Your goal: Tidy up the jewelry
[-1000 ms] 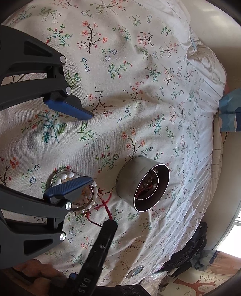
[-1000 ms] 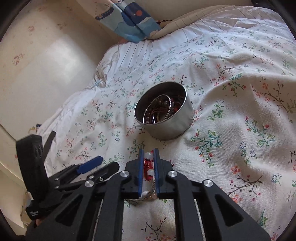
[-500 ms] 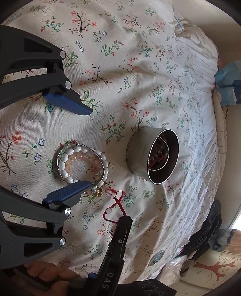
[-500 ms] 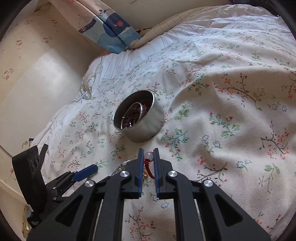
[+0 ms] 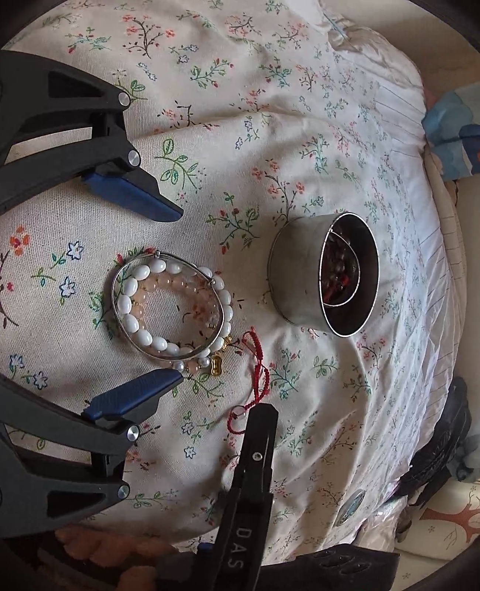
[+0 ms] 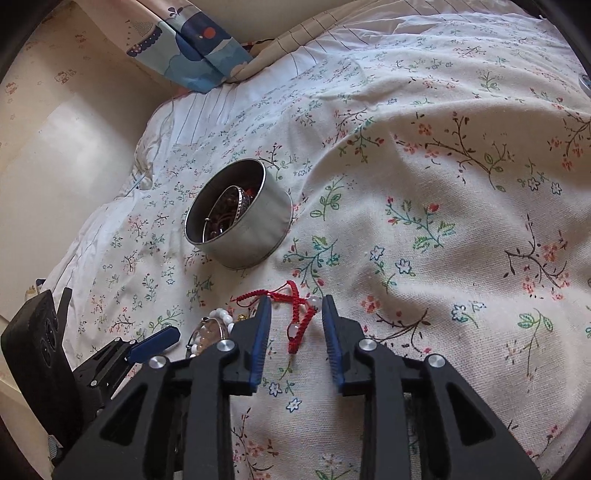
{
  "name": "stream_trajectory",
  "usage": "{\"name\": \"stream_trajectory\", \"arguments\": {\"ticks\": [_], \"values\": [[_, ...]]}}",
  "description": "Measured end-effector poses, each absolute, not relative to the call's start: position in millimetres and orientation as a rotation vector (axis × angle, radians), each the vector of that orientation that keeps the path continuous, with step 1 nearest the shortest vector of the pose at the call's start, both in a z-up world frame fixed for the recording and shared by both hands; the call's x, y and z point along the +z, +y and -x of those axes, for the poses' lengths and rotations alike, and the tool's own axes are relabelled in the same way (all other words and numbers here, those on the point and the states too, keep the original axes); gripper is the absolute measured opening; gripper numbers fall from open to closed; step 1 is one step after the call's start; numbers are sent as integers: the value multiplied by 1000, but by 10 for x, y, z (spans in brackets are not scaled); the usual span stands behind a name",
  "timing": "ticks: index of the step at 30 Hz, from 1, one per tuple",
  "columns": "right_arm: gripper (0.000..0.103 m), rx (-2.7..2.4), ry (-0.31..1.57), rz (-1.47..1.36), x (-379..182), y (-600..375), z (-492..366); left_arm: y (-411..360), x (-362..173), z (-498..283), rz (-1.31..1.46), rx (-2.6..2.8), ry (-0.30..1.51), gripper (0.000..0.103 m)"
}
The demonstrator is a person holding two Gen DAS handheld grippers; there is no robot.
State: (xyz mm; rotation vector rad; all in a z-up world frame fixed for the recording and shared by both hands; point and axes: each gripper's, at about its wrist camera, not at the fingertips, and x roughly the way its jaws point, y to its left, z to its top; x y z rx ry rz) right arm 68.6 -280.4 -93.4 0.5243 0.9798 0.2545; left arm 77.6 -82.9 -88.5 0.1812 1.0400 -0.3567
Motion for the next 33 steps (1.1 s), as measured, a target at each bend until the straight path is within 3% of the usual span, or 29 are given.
{"name": "stream_trajectory", "arguments": {"ticks": [1, 2, 10, 13, 16, 17, 18, 19, 25, 26, 28, 33], "values": [[31, 250, 983, -518, -940, -2801, -690, -801, -888, -790, -161, -365, 1045, 63], [31, 247, 986, -514, -945, -2797, -696, -772, -884, -799, -141, -374, 1047, 57], [38, 229, 1011, -449, -983, -2723, -740, -664, -771, -770, -84, -366, 993, 57], [45, 227, 1035, -356, -1007, -2584, -772, -608, -734, -775, -64, -341, 976, 57], [45, 215, 1040, -246, -1001, -2451, -780, -542, -747, -823, -38, -318, 992, 57], [41, 222, 1039, -240, -1000, -2440, -777, -527, -759, -838, -34, -310, 998, 57], [25, 233, 1043, -242, -1008, -2442, -775, -518, -767, -846, -32, -305, 1003, 57], [16, 235, 1045, -245, -1007, -2449, -773, -514, -774, -848, -31, -303, 1006, 57], [12, 238, 1028, -273, -946, -2511, -697, -510, -808, -860, -34, -295, 1018, 58], [16, 222, 1032, -269, -955, -2510, -708, -512, -813, -869, -35, -294, 1021, 58], [53, 194, 1010, -252, -917, -2509, -712, -513, -823, -880, -37, -289, 1025, 58], [56, 163, 1014, -221, -958, -2507, -771, -535, -863, -907, -58, -275, 1035, 58]]}}
